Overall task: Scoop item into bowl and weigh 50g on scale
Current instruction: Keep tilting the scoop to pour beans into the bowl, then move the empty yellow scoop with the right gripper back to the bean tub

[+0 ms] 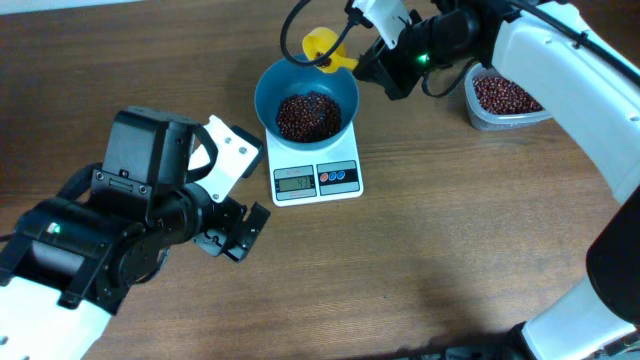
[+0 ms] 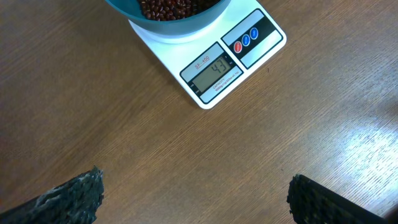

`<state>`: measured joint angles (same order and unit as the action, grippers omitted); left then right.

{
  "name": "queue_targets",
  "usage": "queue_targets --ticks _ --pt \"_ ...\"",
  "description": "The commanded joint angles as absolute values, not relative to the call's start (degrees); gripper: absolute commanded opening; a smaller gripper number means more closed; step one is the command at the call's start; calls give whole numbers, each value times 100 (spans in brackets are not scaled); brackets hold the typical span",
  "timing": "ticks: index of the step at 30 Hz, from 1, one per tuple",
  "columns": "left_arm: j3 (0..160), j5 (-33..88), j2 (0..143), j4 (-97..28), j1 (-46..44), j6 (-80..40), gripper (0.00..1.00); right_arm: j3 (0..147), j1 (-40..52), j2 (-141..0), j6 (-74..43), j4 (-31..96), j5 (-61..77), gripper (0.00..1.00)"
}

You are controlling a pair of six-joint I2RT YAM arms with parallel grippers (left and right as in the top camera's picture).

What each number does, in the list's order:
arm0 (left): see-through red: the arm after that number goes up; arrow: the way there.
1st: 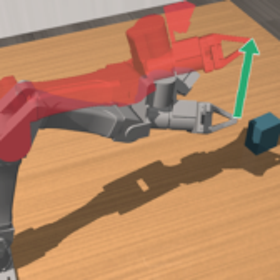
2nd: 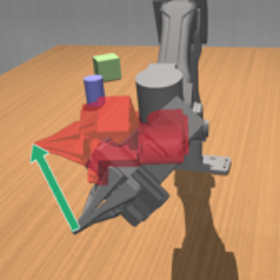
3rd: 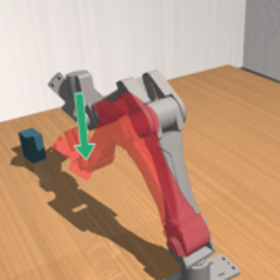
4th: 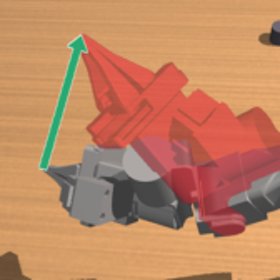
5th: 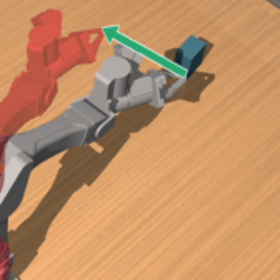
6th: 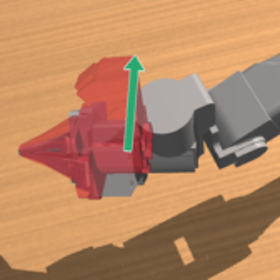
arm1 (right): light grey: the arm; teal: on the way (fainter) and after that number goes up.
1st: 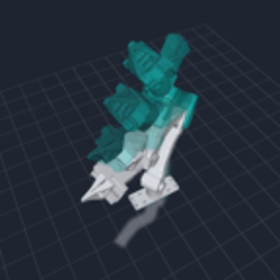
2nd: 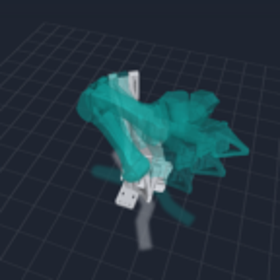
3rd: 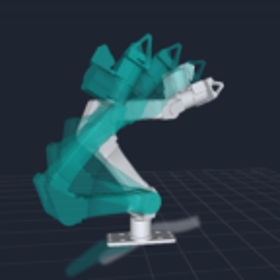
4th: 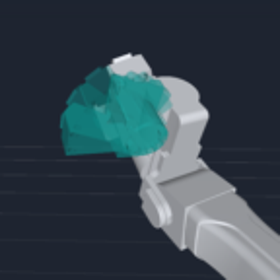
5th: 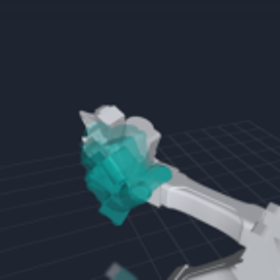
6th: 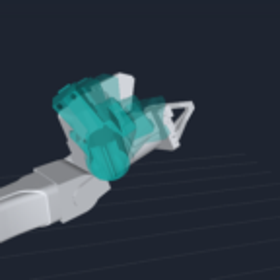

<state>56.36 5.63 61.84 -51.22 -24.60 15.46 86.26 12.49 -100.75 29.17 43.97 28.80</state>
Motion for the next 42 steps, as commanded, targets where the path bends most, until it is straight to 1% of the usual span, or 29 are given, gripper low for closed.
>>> queue_targets --ticks 1,2,5,7,13,14,15,16,18,35,37,38,41,42 --pt "5621 624 6204 -5118 -2438 1636 98 8744 1317 -9776 2958 4440 3006 4" --pt "5621 626 6204 -5118 -2438 1636 98 8744 1317 -9828 2958 4525 2733 4" --pt "5621 626 6204 -5118 -2438 1636 98 8746 1317 -9649 2958 4602 2954 4" --pt "5621 624 6204 -5118 -2438 1636 99 8746 1317 -9747 2961 4711 2346 4" --pt "5621 624 6204 -5118 -2436 1636 98 8890 1439 -9673 2985 4670 2344 4" --pt "5621 626 6204 -5118 -2436 1636 99 8888 1483 -9695 2985 4733 2084 4" --pt "5621 624 6204 -5118 -2438 1636 98 8882 1553 -9723 3061 4768 1717 4" --pt "5621 626 6204 -5118 -2438 1636 98 8884 1691 -9712 3481 4777 1699 4" --pt "5621 624 6204 -5118 -2438 1636 98 8884 1767 -9712 3520 4779 1452 4" --pt "5621 624 6204 -5118 -2436 1636 98 8890 1763 -9710 3516 4543 1435 4" --pt "5621 626 6204 -5118 -2438 1636 98 9144 1710 -9682 3516 4525 1424 4" --pt "5621 624 6204 -5118 -2438 1636 98 9282 1603 -9655 3514 4543 1262 4" --pt "5621 624 6204 -5118 -2436 1636 98 9314 1041 -9520 3483 4991 -228 4" --pt "5621 624 6204 -5118 -2438 1636 98 9314 768 -9518 3262 5229 -626 4"
